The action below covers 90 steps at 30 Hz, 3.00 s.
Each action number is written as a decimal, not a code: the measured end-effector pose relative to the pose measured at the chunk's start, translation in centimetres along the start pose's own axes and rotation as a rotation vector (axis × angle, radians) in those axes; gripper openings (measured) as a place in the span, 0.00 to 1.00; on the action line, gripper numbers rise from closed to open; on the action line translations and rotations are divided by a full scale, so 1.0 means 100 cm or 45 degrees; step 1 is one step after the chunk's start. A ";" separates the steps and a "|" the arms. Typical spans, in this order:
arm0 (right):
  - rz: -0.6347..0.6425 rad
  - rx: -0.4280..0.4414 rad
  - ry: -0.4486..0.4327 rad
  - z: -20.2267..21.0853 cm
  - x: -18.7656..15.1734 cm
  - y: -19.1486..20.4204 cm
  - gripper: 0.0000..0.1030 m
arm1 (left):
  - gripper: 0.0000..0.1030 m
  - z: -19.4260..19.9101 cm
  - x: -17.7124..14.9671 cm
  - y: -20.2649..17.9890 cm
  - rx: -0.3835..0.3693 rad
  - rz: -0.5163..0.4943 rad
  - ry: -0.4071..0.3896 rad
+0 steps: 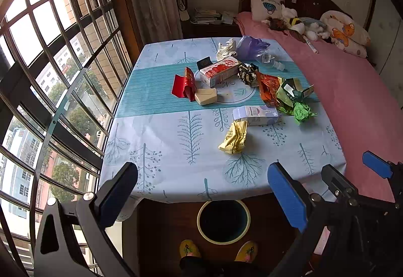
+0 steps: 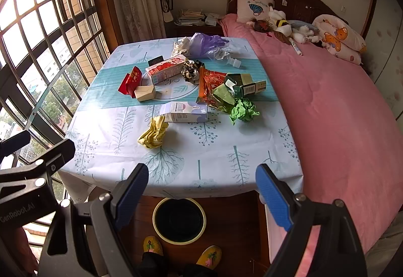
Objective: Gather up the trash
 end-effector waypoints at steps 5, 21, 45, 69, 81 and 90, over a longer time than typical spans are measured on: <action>0.001 0.000 0.001 0.000 0.001 -0.001 0.85 | 0.99 0.001 0.005 0.002 -0.007 -0.006 -0.002; 0.010 0.016 -0.001 0.000 -0.002 0.001 0.85 | 0.99 0.004 0.006 -0.002 -0.007 -0.018 -0.011; 0.021 0.060 -0.007 -0.008 0.007 -0.007 0.85 | 0.99 -0.001 0.011 -0.004 0.028 0.040 -0.005; 0.114 0.241 -0.021 -0.026 0.018 -0.016 0.85 | 0.99 0.004 0.010 0.000 0.193 0.179 -0.016; -0.028 0.160 0.049 -0.061 0.027 -0.006 0.80 | 0.99 -0.049 0.030 0.030 0.112 0.150 0.023; -0.253 0.037 0.168 -0.106 0.030 0.010 0.80 | 0.99 -0.122 0.071 0.068 -0.020 -0.007 0.052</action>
Point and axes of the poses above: each gripper's, at about its wrist camera, not at the fingertips, and z roughly against the way its jaws point, y to its left, x to its top, the point moved 10 cm from there along -z, roughly the way its jaws point, and after that the axes turned 15 degrees about -y, right-handed, at the moved point
